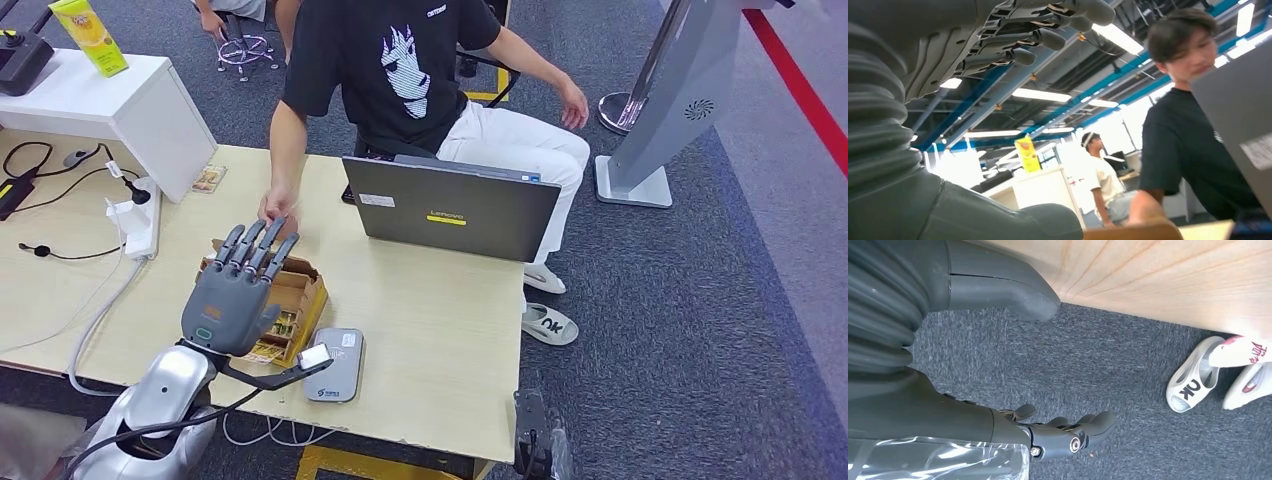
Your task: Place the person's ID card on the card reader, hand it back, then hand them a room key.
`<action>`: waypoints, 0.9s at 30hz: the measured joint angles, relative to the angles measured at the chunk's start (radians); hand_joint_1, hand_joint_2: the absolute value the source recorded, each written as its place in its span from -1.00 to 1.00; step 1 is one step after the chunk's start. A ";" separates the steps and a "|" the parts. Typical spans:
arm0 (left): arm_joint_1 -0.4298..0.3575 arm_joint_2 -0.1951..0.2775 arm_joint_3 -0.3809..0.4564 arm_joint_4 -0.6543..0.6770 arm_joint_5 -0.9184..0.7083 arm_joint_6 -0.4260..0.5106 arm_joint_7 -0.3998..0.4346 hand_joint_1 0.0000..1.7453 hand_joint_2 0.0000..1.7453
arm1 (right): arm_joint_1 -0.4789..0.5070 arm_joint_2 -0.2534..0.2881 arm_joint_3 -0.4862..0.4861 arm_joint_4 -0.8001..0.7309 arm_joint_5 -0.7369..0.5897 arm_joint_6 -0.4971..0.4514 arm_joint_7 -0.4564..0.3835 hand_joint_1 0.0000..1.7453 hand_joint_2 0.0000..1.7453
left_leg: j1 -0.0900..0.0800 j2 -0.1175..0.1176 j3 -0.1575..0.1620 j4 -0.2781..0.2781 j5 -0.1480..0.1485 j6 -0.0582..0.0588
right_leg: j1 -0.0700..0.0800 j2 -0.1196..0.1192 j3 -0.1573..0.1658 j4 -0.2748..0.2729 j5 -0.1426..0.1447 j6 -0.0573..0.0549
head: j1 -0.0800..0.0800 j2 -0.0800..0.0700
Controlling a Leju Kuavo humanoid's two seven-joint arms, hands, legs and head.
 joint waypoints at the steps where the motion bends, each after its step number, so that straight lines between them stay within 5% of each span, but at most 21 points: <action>1: 0.005 0.000 -0.010 0.005 0.000 0.002 -0.005 -1.00 1.00 | 0.000 0.000 -0.002 0.000 0.001 0.000 -0.002 -1.00 1.00 | 0.000 0.000 0.000 0.000 0.000 0.000 | 0.000 0.000 0.000 0.000 0.000 0.000 | 0.000 0.000; 27: 0.092 0.005 -0.057 0.048 0.000 0.012 -0.022 -1.00 1.00 | 0.008 0.001 -0.040 0.000 0.021 0.000 -0.016 -1.00 1.00 | 0.000 0.000 -0.001 0.000 0.000 0.000 | 0.000 0.000 0.000 0.000 0.000 0.000 | 0.000 0.000</action>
